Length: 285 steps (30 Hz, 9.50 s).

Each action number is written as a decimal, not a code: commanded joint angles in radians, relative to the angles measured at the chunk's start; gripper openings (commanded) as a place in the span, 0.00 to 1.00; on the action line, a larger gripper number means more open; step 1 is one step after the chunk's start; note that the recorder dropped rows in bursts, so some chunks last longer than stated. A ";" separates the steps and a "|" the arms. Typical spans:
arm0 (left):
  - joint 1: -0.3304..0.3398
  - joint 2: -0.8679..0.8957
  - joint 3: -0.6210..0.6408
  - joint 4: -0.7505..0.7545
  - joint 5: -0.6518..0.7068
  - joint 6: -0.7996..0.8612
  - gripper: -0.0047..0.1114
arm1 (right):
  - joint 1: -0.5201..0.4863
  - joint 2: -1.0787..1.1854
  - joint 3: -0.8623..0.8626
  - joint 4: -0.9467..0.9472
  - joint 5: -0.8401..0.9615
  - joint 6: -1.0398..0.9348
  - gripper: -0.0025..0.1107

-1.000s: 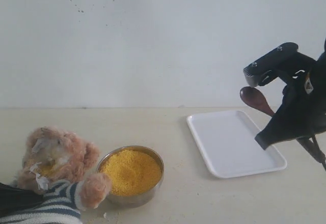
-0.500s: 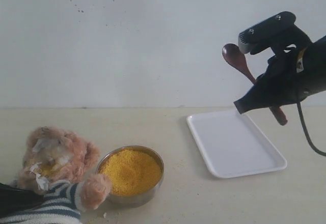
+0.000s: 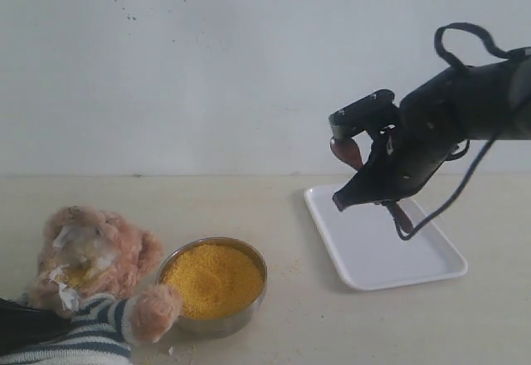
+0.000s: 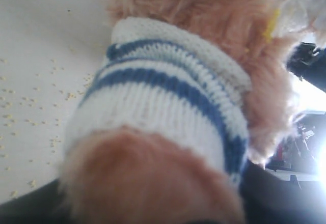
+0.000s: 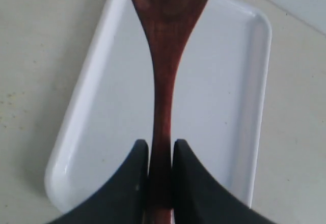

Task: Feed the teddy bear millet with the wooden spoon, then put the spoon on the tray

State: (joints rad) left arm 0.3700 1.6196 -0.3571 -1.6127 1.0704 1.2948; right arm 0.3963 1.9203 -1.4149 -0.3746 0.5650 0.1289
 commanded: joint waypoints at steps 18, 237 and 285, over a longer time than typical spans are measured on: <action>-0.008 -0.003 -0.002 -0.040 0.116 0.001 0.08 | -0.129 0.326 -0.263 0.205 0.155 -0.225 0.02; -0.046 0.213 -0.226 -0.132 -0.233 0.277 0.08 | -0.473 -1.920 1.415 0.202 -0.285 0.190 0.02; 0.181 -0.374 -0.226 -0.116 -0.002 0.135 0.08 | -0.473 -1.920 1.415 0.369 -0.284 0.192 0.02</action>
State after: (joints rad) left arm 0.5493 1.3105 -0.5790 -1.6408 1.0474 1.4159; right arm -0.0797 0.0051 0.0016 -0.0074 0.2855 0.3245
